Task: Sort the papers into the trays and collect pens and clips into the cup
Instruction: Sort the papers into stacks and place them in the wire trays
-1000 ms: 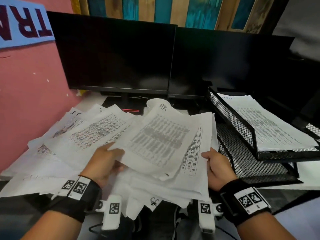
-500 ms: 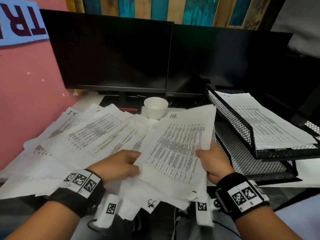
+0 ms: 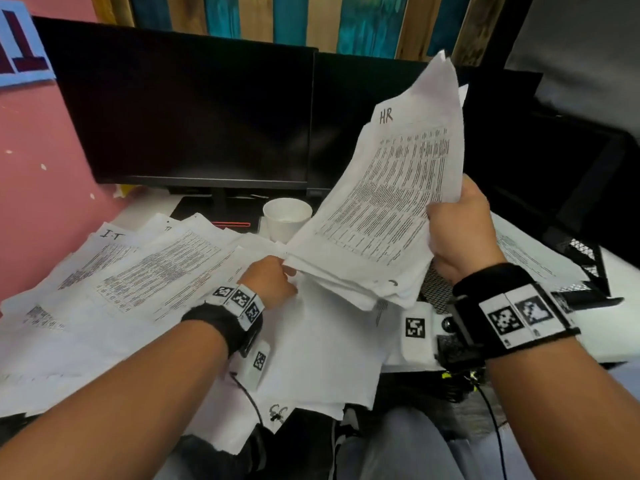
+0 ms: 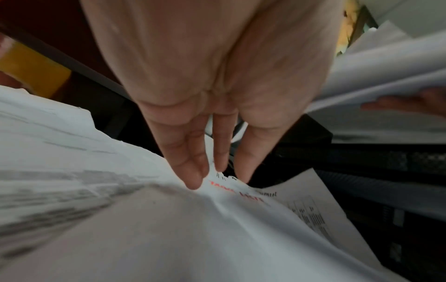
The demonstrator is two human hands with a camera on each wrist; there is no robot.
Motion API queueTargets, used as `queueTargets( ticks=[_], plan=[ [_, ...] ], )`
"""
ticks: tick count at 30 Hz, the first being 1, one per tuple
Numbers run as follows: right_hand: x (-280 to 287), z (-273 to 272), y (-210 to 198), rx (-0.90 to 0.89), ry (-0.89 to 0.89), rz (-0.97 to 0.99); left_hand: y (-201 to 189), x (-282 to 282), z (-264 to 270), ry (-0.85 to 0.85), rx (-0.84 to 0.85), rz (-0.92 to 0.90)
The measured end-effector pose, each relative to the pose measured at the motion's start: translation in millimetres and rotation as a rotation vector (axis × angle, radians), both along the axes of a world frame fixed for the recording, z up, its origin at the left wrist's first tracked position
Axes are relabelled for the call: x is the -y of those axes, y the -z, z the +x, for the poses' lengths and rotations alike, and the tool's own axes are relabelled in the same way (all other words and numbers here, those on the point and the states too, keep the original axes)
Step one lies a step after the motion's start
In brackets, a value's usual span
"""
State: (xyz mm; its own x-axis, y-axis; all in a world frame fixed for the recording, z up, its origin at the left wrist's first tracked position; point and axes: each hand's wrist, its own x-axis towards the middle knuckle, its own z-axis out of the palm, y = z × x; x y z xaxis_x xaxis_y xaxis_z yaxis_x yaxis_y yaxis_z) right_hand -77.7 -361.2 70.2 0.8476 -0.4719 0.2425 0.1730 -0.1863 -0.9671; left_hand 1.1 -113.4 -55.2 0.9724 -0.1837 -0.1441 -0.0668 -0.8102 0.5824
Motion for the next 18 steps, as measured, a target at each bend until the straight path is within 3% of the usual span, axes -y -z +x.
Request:
queueTargets(
  ticks=[8,18],
  plan=[
    [17.2,5.7,-0.2,-0.083,-0.026,0.113,11.5,23.6,5.8,-0.003,-0.076,0.489],
    [13.4,1.9,8.2,-0.121,-0.082,0.175,16.5,-16.0,24.6,-0.003,-0.153,0.359]
  ],
)
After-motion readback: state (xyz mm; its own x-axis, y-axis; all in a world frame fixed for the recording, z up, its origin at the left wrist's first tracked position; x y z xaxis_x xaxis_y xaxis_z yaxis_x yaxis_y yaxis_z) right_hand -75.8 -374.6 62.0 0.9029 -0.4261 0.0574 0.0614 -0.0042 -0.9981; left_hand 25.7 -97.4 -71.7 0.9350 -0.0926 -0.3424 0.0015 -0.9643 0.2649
